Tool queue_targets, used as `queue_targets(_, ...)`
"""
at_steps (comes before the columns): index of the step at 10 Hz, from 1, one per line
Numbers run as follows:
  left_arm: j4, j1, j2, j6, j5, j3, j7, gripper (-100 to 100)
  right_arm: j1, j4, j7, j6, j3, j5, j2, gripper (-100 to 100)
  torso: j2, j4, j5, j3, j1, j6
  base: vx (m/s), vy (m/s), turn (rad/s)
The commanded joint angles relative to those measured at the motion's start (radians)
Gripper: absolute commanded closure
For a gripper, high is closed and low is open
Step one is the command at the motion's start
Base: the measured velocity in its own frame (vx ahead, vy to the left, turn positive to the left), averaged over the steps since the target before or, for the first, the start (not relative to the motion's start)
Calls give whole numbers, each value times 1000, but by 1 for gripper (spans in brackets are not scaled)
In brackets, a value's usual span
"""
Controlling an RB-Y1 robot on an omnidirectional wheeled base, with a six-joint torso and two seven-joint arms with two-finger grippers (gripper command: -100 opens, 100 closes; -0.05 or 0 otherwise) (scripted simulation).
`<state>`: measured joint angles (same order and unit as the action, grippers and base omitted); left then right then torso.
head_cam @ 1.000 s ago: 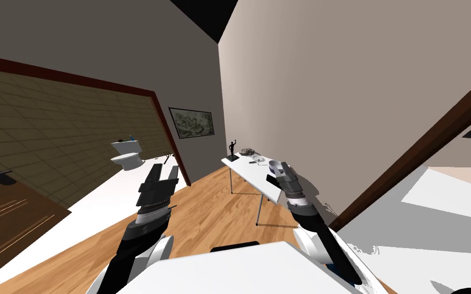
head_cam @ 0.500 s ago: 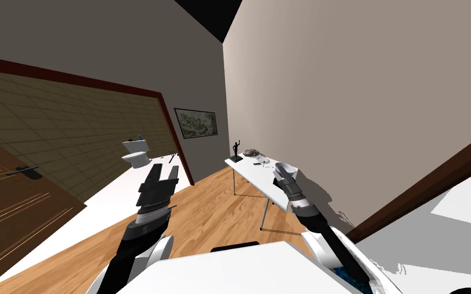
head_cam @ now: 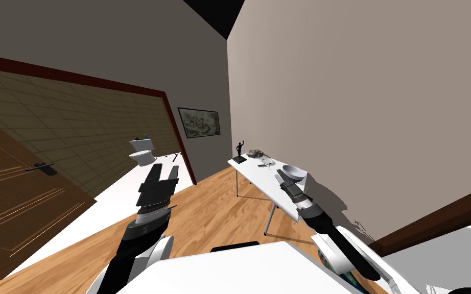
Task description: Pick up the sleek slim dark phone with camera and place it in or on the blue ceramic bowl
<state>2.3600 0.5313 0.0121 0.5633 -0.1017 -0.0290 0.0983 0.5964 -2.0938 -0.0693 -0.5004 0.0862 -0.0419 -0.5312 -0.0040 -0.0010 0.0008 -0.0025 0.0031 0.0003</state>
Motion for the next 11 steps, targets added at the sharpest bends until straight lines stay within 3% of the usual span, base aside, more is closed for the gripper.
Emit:
queue_targets(1,0,0,0,0,0,0,0,0,16,35,-13,0,13,3,-50,-100,0,0,0,0,0,0,88,52,100)
queue_targets(6,0,0,0,0,0,0,0,0,37,100,-30,6,27,11,-188,-100,-1,0,0,0,0,0,72,40,69)
queue_targets(11,0,0,0,0,0,0,0,0,71,201,-48,8,37,31,-340,-100,0,0,0,0,0,0,71,40,74)
